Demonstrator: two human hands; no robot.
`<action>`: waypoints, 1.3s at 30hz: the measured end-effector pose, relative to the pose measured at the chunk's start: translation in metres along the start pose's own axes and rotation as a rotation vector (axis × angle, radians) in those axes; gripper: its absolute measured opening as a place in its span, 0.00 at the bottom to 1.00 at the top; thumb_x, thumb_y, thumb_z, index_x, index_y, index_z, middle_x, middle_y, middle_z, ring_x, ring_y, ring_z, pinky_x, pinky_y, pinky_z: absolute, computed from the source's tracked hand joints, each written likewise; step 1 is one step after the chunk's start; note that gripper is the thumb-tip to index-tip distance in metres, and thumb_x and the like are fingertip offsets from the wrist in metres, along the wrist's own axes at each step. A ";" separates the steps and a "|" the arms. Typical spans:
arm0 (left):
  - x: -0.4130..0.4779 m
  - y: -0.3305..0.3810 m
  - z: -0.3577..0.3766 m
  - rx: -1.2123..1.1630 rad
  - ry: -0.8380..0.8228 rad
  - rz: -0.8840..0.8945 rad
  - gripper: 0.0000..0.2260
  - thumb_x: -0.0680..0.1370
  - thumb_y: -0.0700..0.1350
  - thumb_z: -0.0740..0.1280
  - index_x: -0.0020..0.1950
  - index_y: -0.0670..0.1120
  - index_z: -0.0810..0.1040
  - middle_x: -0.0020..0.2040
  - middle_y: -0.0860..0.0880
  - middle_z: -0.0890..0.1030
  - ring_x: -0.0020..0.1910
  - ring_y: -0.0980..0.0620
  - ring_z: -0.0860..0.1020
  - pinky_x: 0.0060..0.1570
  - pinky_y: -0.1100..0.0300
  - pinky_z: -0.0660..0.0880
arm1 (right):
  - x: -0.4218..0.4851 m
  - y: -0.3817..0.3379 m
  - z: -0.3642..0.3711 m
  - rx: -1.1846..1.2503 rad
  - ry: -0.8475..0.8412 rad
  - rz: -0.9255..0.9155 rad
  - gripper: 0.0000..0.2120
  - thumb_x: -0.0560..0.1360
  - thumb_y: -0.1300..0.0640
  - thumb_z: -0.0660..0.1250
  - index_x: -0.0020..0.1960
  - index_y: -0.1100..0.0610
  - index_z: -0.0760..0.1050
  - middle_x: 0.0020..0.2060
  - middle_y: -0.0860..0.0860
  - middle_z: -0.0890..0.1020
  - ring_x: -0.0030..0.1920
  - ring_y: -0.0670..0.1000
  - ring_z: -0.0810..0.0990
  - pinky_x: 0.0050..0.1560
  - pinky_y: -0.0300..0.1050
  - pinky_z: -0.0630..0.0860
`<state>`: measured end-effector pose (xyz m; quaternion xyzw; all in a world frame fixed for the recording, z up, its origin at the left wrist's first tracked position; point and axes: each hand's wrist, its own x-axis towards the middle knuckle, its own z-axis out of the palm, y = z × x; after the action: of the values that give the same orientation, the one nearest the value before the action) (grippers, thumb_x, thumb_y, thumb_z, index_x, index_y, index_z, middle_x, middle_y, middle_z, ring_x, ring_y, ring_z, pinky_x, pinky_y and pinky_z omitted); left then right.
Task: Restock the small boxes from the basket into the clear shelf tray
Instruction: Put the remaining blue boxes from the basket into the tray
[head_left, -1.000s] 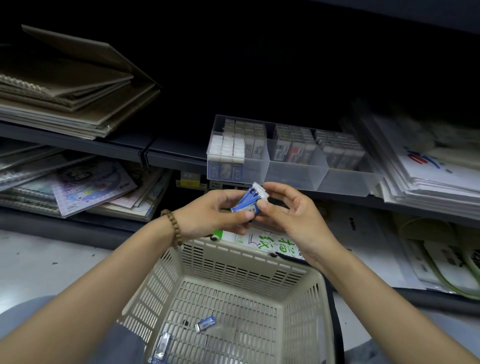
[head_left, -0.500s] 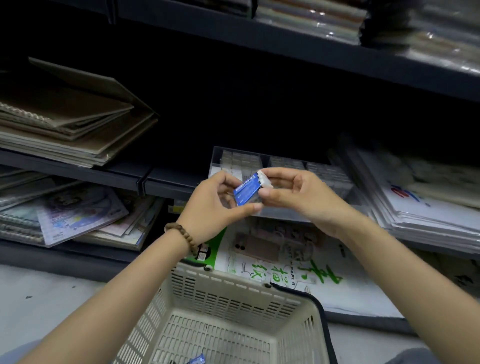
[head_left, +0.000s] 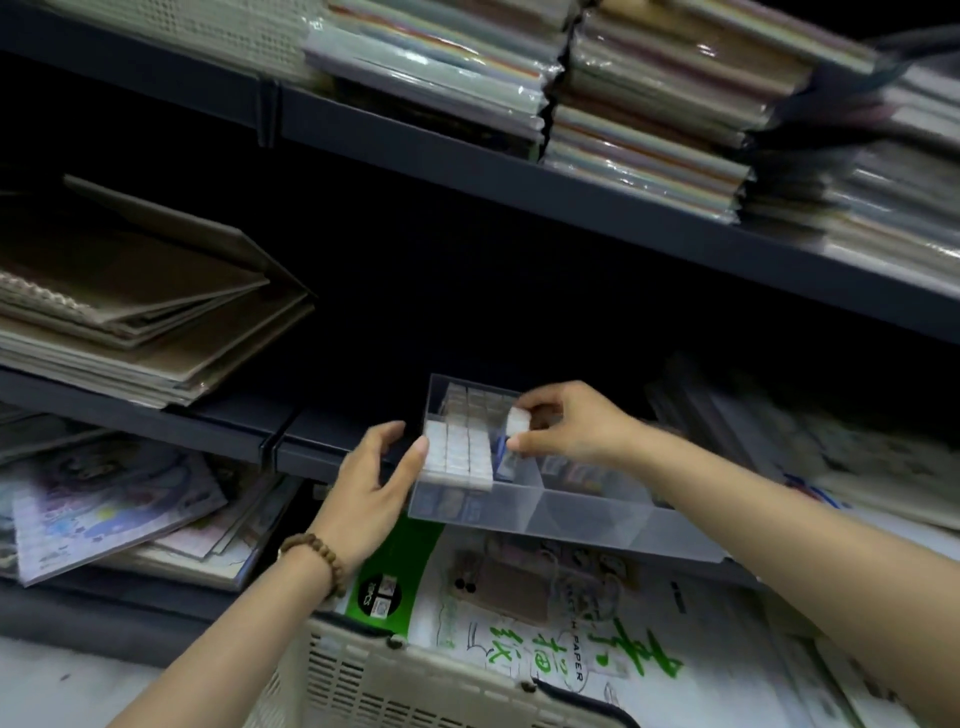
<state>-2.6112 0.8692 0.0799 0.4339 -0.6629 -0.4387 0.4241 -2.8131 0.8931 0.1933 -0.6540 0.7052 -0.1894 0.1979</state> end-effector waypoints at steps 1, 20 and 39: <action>0.000 0.001 0.003 -0.034 -0.025 -0.009 0.35 0.67 0.67 0.55 0.70 0.51 0.64 0.64 0.54 0.70 0.63 0.57 0.69 0.62 0.59 0.67 | 0.004 -0.001 0.005 -0.047 -0.012 0.017 0.27 0.69 0.56 0.75 0.65 0.61 0.72 0.50 0.52 0.79 0.50 0.49 0.79 0.47 0.38 0.73; -0.002 0.005 0.004 -0.094 -0.117 -0.050 0.35 0.67 0.66 0.59 0.70 0.50 0.66 0.66 0.54 0.72 0.65 0.56 0.70 0.65 0.52 0.69 | 0.007 -0.016 0.032 0.134 0.068 0.363 0.20 0.72 0.58 0.72 0.59 0.68 0.76 0.56 0.60 0.81 0.47 0.54 0.84 0.51 0.46 0.80; -0.085 -0.042 -0.020 0.224 -0.386 -0.150 0.21 0.75 0.59 0.61 0.67 0.55 0.67 0.60 0.62 0.73 0.54 0.66 0.73 0.45 0.74 0.71 | -0.101 0.021 0.062 0.729 0.052 0.063 0.08 0.78 0.59 0.63 0.54 0.55 0.79 0.48 0.47 0.85 0.46 0.45 0.84 0.41 0.35 0.79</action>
<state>-2.5610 0.9355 0.0297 0.4345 -0.7419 -0.4677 0.2050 -2.7917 0.9954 0.1323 -0.5137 0.6159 -0.4386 0.4055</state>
